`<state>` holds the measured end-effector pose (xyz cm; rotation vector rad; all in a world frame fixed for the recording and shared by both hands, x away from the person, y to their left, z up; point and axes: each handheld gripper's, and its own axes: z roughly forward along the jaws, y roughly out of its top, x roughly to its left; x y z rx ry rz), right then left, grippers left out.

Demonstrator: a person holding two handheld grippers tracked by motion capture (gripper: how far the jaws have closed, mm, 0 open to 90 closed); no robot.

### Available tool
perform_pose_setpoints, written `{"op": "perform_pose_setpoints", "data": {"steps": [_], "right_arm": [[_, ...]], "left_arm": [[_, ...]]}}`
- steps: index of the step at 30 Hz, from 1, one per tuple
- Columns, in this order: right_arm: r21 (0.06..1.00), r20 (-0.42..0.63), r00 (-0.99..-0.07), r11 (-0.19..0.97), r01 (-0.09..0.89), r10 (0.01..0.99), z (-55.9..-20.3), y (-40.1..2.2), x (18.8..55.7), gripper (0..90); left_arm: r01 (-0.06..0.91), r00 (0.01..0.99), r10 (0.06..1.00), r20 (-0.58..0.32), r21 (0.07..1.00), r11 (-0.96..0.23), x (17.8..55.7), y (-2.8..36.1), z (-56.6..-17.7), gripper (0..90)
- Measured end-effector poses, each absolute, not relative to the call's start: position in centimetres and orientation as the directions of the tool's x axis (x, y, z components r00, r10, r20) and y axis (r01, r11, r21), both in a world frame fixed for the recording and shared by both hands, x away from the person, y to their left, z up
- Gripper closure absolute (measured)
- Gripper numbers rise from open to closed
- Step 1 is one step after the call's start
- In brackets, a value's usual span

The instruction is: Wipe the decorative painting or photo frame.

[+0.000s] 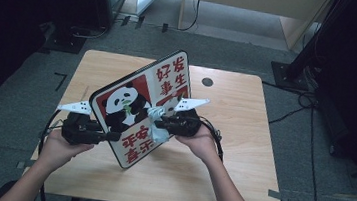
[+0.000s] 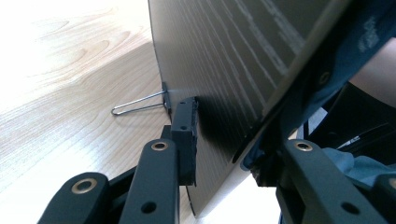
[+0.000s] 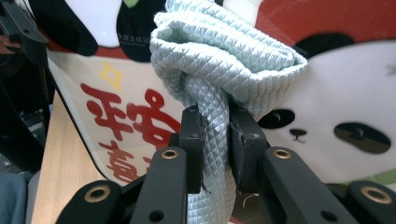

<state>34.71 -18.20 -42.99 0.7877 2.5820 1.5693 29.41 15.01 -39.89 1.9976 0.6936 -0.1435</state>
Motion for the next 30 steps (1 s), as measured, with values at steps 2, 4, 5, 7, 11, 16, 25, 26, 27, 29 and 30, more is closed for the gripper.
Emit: {"op": "perform_pose_setpoints", "data": {"steps": [2,4,5,7,11,16,25,26,27,29,30], "right_arm": [[0.833,0.239,-0.872,0.371,0.41,0.428,-43.4,-18.3,34.6,77.5],[0.83,0.237,-0.872,0.378,0.411,0.429,-43.8,-18.3,34.5,77.5],[0.829,0.241,-0.869,0.375,0.416,0.431,-44.0,-18.3,34.4,77.6],[0.832,0.242,-0.868,0.368,0.415,0.434,-44.3,-18.3,34.3,77.6],[0.826,0.253,-0.861,0.364,0.43,0.441,-44.8,-18.4,34.1,77.6],[0.823,0.252,-0.86,0.368,0.432,0.444,-45.6,-18.5,33.8,77.6],[0.81,0.235,-0.868,0.405,0.423,0.436,-47.2,-18.8,33.5,77.8],[0.812,0.235,-0.868,0.403,0.423,0.437,-47.4,-18.9,33.5,77.8],[0.814,0.234,-0.869,0.402,0.42,0.435,-47.6,-18.9,33.4,77.8],[0.815,0.241,-0.868,0.395,0.423,0.434,-48.1,-19.0,33.4,77.7],[0.815,0.243,-0.868,0.395,0.425,0.433,-48.2,-19.1,33.4,77.8]], "left_arm": [[0.527,0.83,0.412,-0.376,0.77,-0.359,29.4,15.0,-39.9,68.6],[0.53,0.829,0.412,-0.379,0.769,-0.358,29.4,15.0,-39.9,68.7],[0.533,0.827,0.412,-0.382,0.767,-0.358,29.4,15.0,-39.9,68.7],[0.534,0.827,0.411,-0.384,0.766,-0.358,29.4,15.0,-39.9,68.7],[0.532,0.828,0.408,-0.383,0.767,-0.358,29.5,15.0,-39.9,68.5],[0.529,0.83,0.406,-0.382,0.768,-0.36,29.5,15.0,-39.9,68.4],[0.527,0.832,0.404,-0.38,0.769,-0.361,29.5,15.0,-39.9,68.2],[0.527,0.832,0.404,-0.38,0.769,-0.361,29.5,15.0,-39.9,68.2],[0.527,0.832,0.404,-0.38,0.769,-0.361,29.5,15.0,-39.9,68.2],[0.526,0.832,0.404,-0.38,0.77,-0.362,29.5,15.0,-39.9,68.2],[0.526,0.832,0.404,-0.38,0.769,-0.362,29.5,15.0,-39.9,68.2]]}}
